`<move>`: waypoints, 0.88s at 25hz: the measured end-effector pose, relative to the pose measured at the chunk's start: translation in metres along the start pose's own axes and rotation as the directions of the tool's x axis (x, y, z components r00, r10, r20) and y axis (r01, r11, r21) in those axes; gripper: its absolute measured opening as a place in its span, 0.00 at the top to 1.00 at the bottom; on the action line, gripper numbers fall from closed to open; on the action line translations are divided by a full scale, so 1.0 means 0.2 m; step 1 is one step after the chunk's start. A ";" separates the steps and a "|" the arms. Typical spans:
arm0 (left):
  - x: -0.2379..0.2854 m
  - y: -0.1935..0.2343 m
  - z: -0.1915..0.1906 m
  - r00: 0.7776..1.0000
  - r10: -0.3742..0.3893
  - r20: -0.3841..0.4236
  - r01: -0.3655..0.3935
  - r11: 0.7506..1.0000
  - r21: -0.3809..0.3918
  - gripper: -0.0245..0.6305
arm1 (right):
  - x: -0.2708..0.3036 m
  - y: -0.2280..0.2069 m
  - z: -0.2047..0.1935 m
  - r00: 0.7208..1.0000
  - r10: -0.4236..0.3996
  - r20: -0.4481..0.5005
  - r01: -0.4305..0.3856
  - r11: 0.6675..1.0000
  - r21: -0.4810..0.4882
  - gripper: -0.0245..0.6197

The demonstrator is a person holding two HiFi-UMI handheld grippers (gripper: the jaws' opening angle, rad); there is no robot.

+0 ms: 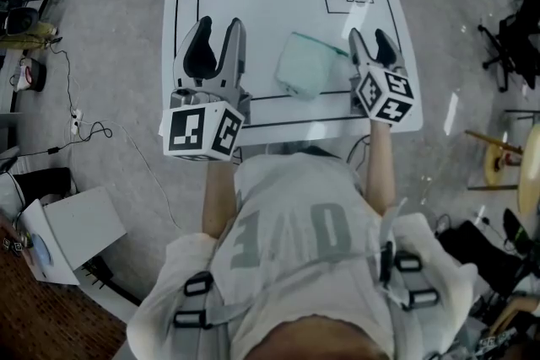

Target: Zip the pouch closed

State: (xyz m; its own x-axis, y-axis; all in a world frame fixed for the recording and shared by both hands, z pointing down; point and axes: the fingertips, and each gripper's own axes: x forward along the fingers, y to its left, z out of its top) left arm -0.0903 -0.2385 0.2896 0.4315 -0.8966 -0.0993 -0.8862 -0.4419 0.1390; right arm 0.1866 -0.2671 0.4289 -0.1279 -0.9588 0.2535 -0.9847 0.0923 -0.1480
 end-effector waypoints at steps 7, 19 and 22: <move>0.02 -0.04 0.06 1.000 -0.015 0.025 0.014 1.000 0.017 0.69 | -0.16 0.25 0.45 0.964 0.062 0.259 -0.035 0.993 -0.109 0.70; -0.01 -0.06 0.14 0.995 0.035 0.094 -0.053 0.978 0.199 0.74 | -0.29 0.63 0.56 0.912 0.240 0.332 -0.172 0.960 -0.220 0.93; 0.00 -0.05 0.12 0.996 0.040 0.083 -0.057 0.976 0.212 0.74 | -0.27 0.65 0.51 0.924 0.236 0.300 -0.168 0.957 -0.237 0.95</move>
State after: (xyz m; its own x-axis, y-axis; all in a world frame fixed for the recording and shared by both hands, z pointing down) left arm -0.0860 -0.2337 0.2650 0.3800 -0.9083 -0.1748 -0.9250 -0.3739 -0.0680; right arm 0.0777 -0.2308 0.2984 -0.3153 -0.9450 -0.0870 -0.9489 0.3127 0.0421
